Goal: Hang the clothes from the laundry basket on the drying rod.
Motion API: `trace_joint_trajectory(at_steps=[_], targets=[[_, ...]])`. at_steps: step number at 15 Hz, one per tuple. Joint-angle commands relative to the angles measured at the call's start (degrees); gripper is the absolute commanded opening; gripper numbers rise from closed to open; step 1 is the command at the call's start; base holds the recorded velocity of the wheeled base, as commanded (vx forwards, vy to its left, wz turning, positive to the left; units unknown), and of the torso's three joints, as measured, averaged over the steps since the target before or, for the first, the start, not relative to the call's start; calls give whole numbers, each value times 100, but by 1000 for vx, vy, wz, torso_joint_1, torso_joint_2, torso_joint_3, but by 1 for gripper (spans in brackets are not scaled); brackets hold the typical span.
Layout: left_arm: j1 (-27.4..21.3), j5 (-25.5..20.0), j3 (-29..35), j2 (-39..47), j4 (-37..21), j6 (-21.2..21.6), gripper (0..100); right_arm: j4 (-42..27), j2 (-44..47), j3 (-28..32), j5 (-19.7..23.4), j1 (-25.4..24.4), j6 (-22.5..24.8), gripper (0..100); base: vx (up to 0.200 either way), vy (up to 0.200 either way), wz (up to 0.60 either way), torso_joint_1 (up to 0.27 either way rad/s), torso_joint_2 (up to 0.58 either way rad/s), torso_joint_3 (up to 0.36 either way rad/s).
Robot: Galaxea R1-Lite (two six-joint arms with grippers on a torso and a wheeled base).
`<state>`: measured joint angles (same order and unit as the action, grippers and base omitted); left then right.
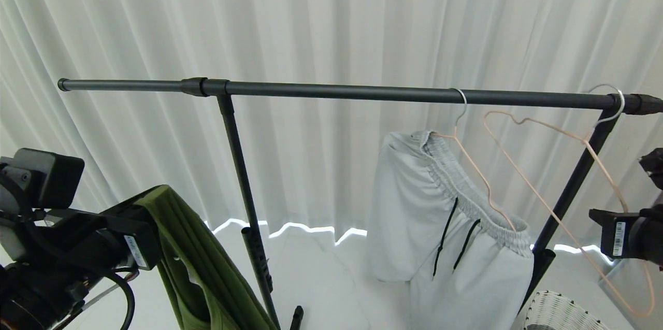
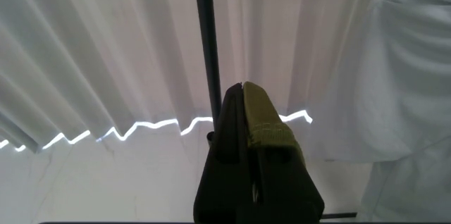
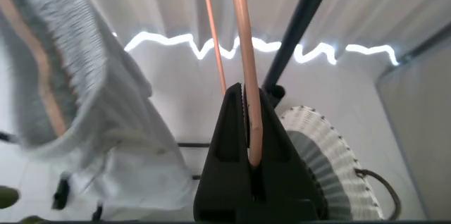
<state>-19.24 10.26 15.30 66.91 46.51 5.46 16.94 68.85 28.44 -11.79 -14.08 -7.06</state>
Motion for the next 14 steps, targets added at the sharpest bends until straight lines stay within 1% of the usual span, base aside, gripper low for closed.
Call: trace_joint_trajectory(at_steps=[1,3,5,7,9,10,12,14], targets=[[69,2,-53,-126,-1,-1,0,-25,-460,-49,63,19,55,0,0,0,0,0,0,0],[175,2,-256,-196,7,16,0,-33,-583,-172,63,37,293,0,0,0,0,0,0,0],[166,-24,-326,-407,-1,60,0,-33,-566,-190,63,46,345,0,0,0,0,0,0,0],[166,-209,-379,-416,-10,60,0,-33,-540,-190,71,46,354,0,0,0,0,0,0,0],[166,-279,-616,-355,-28,69,0,-25,-566,-190,63,46,345,0,0,0,0,0,0,0],[166,-279,-818,-372,-28,166,0,-25,-575,-190,63,46,345,0,0,0,0,0,0,0],[183,-253,-1134,-390,-28,544,0,-25,-575,-190,63,46,354,0,0,0,0,0,0,0],[183,-271,-1381,-407,-28,517,0,-33,-583,-190,63,37,354,0,0,0,0,0,0,0]])
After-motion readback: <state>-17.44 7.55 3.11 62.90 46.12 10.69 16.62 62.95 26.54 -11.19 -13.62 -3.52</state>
